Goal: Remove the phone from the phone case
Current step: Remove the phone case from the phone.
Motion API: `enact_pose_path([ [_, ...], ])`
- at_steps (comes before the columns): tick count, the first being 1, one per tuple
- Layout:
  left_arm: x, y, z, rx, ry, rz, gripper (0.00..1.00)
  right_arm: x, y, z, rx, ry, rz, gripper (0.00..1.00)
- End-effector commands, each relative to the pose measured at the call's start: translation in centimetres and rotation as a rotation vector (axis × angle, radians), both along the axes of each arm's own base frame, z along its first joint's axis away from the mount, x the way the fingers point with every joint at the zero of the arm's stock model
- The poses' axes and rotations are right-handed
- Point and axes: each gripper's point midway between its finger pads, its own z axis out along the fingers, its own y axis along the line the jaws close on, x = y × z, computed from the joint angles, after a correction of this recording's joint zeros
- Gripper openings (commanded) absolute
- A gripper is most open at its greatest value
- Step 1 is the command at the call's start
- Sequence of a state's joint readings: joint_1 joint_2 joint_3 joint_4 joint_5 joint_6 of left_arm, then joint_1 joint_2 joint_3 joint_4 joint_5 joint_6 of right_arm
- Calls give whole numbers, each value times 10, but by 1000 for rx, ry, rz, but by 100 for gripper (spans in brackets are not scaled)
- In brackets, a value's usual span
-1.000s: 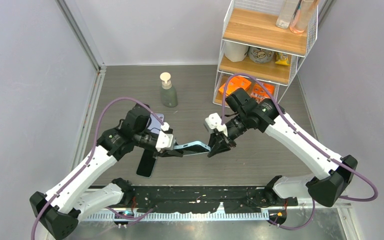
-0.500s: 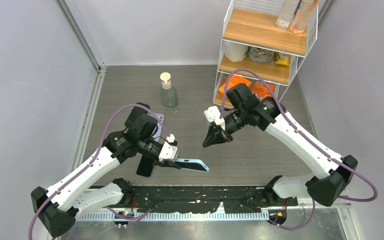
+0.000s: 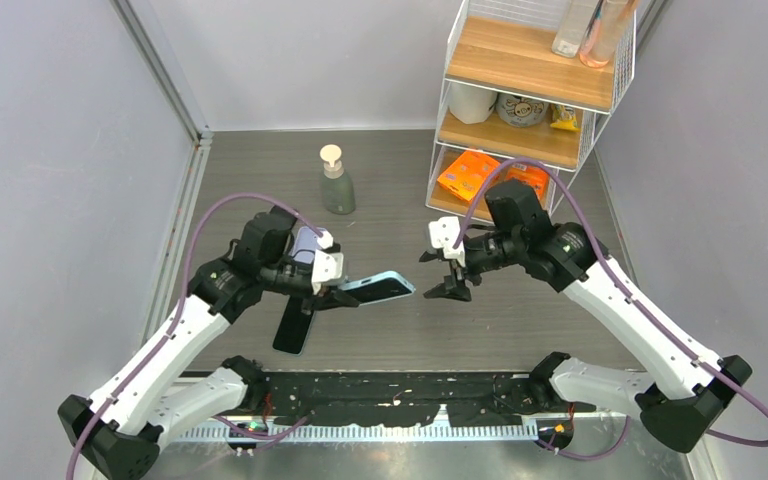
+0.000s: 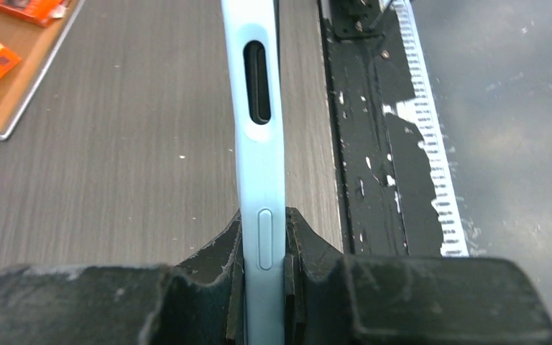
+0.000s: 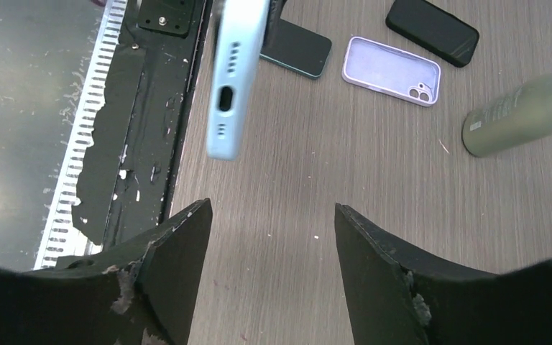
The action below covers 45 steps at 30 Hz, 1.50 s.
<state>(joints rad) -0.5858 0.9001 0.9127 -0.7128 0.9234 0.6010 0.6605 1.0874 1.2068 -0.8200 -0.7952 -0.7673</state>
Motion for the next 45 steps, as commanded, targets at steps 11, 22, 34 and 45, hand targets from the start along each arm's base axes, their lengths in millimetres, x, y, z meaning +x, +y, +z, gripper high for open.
enact_pose_path([
  [11, 30, -24, 55, -183, 22, 112, 0, 6, 34, 28, 153, 181, 35, 56],
  [22, 27, -23, 47, -178, 7, 89, 0, 1, 36, 25, 154, 221, 87, 5],
  [34, -33, -15, 13, -129, -13, -253, 0, -34, 31, 21, 128, 110, 327, 5],
  [45, -37, -21, -1, -68, -25, -288, 0, -38, 34, 21, 115, 74, 359, 5],
])
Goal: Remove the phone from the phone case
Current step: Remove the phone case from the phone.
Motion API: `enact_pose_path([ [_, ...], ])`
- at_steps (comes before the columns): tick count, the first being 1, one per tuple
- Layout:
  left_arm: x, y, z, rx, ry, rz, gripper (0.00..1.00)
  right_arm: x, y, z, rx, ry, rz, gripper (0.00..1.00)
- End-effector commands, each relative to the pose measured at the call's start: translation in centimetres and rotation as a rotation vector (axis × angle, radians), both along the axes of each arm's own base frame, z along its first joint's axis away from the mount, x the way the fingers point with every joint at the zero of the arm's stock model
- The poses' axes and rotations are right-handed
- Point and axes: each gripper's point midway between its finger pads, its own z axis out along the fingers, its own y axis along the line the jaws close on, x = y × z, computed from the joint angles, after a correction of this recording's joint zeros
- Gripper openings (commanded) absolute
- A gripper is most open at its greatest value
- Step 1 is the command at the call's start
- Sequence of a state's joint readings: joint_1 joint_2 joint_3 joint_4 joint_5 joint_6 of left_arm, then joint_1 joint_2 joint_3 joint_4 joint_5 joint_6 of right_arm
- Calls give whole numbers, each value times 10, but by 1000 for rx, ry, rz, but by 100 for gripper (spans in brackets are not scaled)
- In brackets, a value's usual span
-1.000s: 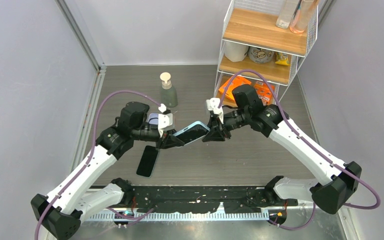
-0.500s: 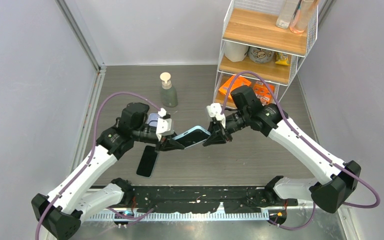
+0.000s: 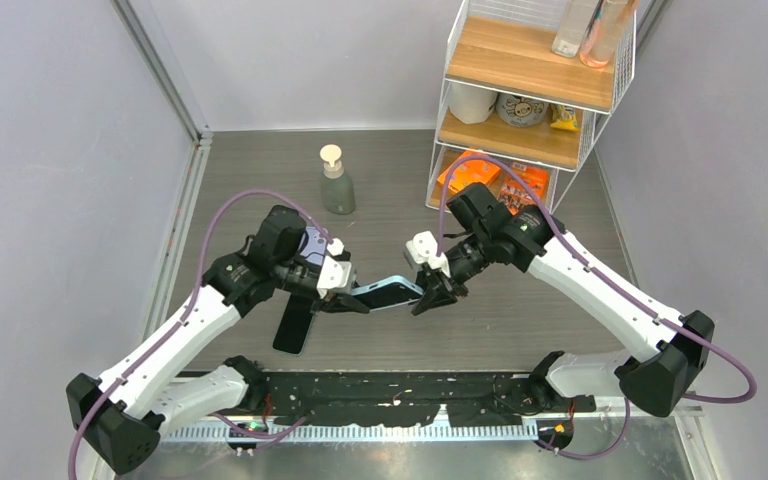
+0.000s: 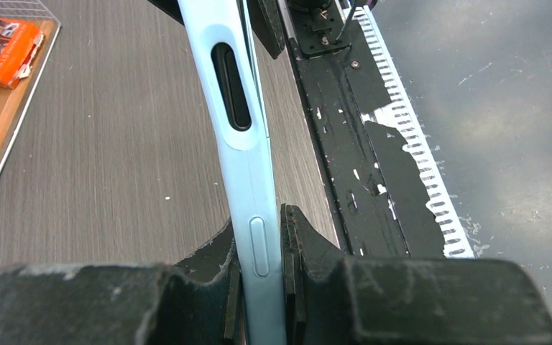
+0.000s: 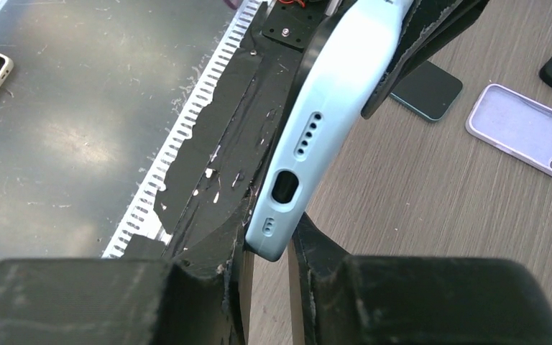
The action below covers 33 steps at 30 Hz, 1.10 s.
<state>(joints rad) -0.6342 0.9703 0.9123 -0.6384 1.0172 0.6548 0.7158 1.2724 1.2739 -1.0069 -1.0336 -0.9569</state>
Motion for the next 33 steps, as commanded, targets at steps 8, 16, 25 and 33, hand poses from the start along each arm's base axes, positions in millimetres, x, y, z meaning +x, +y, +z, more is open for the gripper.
enact_pose_path([
  [8, -32, -1, -11, 12, -20, -164, 0, -1, 10, 40, 142, -94, 64, 5],
  [16, -32, -1, -14, 32, -29, -165, 0, -8, 13, 31, 117, -90, 91, 5],
  [25, -31, -1, -19, 56, -32, -163, 0, -7, 13, 25, 91, -102, 89, 5],
  [33, -32, 0, -24, 75, -40, -158, 0, 2, 14, 18, 42, -99, 45, 5],
])
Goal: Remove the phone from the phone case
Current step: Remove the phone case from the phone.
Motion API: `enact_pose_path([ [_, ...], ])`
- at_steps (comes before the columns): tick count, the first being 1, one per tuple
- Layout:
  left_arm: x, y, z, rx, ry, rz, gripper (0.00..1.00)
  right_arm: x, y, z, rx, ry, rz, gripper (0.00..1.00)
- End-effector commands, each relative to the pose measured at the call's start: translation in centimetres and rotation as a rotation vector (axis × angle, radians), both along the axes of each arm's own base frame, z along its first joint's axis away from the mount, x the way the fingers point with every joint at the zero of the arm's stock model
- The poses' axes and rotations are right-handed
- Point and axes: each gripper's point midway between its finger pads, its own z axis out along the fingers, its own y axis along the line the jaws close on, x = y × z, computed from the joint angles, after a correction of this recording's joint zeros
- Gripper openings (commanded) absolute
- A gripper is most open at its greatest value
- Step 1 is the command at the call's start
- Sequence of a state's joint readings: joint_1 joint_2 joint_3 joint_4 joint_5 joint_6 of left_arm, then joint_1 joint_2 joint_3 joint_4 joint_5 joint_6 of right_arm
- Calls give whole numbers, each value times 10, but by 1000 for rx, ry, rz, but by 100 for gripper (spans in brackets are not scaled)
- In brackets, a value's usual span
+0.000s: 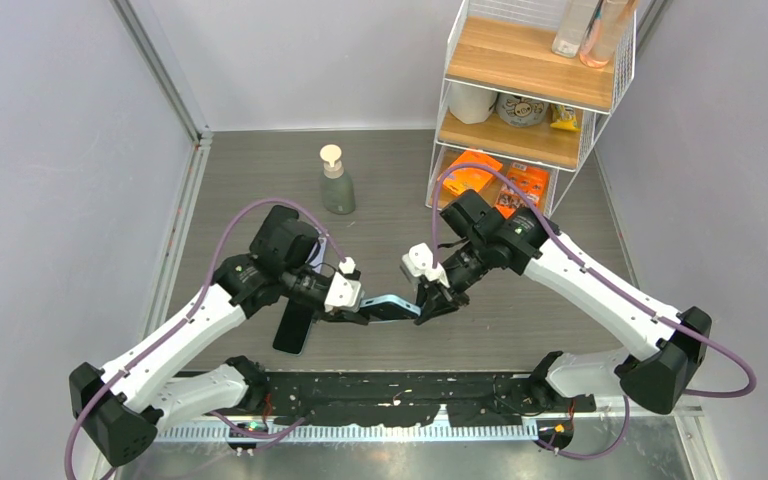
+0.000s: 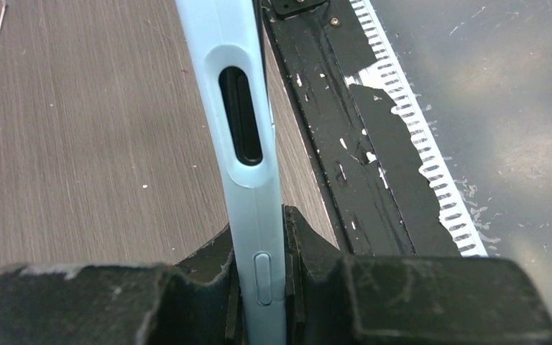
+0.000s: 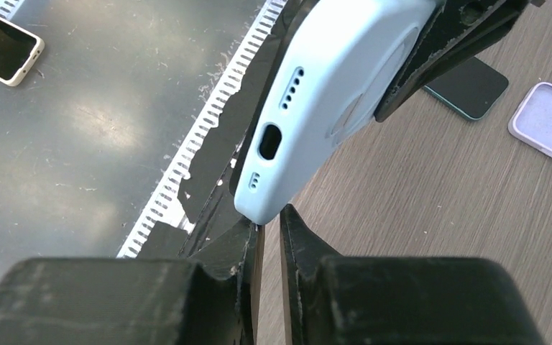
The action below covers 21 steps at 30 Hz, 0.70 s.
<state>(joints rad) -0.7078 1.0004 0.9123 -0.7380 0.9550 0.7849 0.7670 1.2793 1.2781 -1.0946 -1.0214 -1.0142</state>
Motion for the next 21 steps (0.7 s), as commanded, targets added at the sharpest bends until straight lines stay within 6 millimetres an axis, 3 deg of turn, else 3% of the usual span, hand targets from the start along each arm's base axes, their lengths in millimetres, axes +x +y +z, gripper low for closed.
enact_pose_path([
  [1, -17, 0, -1, -10, 4, -76, 0, 23, 18, 27, 87, -101, -33, 5],
  [8, -4, -2, 9, -36, -34, -6, 0, 35, 10, 15, 26, -140, -117, 6],
  [11, 1, 1, 19, -63, -44, 21, 0, 36, 0, 2, -22, -168, -147, 23],
  [14, 6, 2, 29, -88, -44, 44, 0, 38, -9, -4, -50, -205, -178, 47],
  [18, 15, 3, 38, -119, -38, 82, 0, 37, -15, -6, -52, -226, -198, 56],
  [21, 20, 2, 40, -125, -29, 106, 0, 36, -12, 4, -15, -224, -204, 57],
])
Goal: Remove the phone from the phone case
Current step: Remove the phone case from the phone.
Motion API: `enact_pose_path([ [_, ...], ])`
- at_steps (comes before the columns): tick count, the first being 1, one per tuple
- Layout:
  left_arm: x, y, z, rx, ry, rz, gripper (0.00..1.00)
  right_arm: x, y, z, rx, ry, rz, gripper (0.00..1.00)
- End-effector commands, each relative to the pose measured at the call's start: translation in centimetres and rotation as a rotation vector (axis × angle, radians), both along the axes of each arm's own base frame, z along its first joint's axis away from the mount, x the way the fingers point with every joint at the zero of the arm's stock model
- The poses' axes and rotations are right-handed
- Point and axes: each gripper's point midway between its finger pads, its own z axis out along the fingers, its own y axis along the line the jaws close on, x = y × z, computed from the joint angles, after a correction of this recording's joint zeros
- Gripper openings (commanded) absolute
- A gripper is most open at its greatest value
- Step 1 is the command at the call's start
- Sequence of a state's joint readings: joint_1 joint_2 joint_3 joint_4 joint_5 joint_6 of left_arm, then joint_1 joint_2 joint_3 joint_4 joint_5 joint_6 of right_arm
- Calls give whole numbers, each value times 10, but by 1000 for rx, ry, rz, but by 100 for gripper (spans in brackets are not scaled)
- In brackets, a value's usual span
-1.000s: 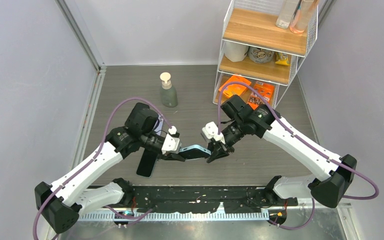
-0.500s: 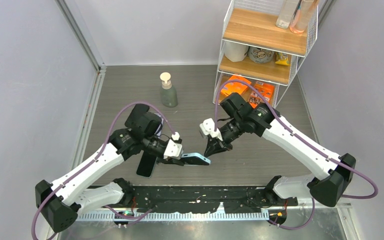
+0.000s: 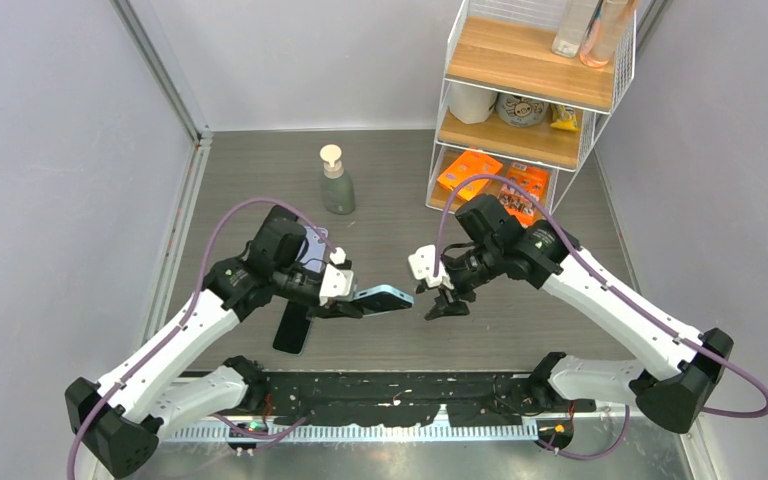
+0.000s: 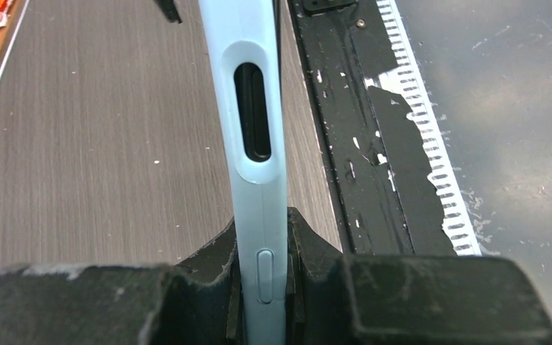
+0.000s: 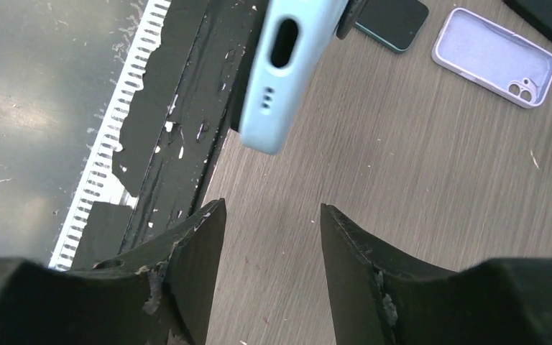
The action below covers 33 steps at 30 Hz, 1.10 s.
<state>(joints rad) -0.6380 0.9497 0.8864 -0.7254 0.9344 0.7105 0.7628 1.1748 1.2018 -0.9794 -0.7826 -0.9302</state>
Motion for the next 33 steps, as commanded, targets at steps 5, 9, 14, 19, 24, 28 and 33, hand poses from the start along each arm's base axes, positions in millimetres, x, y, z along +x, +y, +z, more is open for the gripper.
enact_pose_path([
  [5, 13, -15, 35, -123, -31, 26, 0, 10, 15, 32, 98, -30, -30, 56],
  [9, 16, -16, 30, -120, -22, 44, 0, 16, 23, 39, 124, -17, -46, 56],
  [14, 16, -17, 28, -120, -12, 42, 0, 18, 27, 46, 138, -12, -48, 52],
  [19, 15, -17, 22, -115, 2, 37, 0, 19, 29, 49, 142, -13, -49, 44],
  [24, 16, -17, 22, -115, 5, 38, 0, 18, 29, 47, 137, -2, -47, 42],
  [28, 15, -17, 22, -114, 8, 38, 0, 18, 30, 46, 137, 3, -46, 42],
  [33, 9, -17, 20, -113, 24, 12, 0, 23, 31, 44, 131, -1, -63, 37],
])
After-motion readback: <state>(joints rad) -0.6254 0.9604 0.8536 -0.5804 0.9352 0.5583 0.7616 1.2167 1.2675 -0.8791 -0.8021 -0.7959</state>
